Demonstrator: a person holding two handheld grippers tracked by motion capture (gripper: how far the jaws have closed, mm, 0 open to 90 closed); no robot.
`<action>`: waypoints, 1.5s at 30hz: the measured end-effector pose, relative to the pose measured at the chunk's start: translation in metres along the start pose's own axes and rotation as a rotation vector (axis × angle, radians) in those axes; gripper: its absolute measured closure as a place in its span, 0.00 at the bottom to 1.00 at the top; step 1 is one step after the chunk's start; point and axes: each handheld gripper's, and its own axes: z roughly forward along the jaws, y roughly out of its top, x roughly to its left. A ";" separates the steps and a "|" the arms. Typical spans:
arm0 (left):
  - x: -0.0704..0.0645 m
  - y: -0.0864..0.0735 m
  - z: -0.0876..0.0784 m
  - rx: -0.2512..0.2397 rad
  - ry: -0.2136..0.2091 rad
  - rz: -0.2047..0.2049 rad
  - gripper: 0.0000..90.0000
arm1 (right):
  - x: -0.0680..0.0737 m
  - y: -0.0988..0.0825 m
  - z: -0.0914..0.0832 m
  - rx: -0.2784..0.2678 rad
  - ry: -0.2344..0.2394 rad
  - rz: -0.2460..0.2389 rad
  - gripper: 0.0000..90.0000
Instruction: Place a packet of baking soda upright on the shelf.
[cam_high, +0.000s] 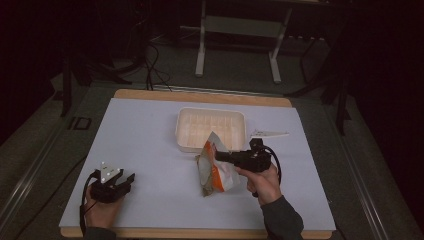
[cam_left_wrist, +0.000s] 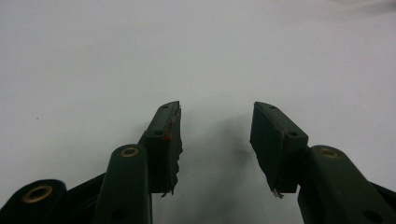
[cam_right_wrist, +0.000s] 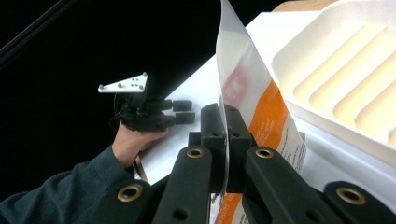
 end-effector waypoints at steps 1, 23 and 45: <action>0.000 0.000 0.000 0.001 -0.001 0.001 0.59 | 0.000 0.001 -0.001 -0.004 -0.002 0.001 1.00; 0.000 0.000 0.000 0.002 -0.002 0.004 0.59 | 0.000 0.037 -0.023 -0.059 -0.059 -0.032 1.00; 0.000 0.000 0.000 0.002 -0.003 0.004 0.58 | -0.011 0.063 -0.032 -0.093 -0.123 -0.025 1.00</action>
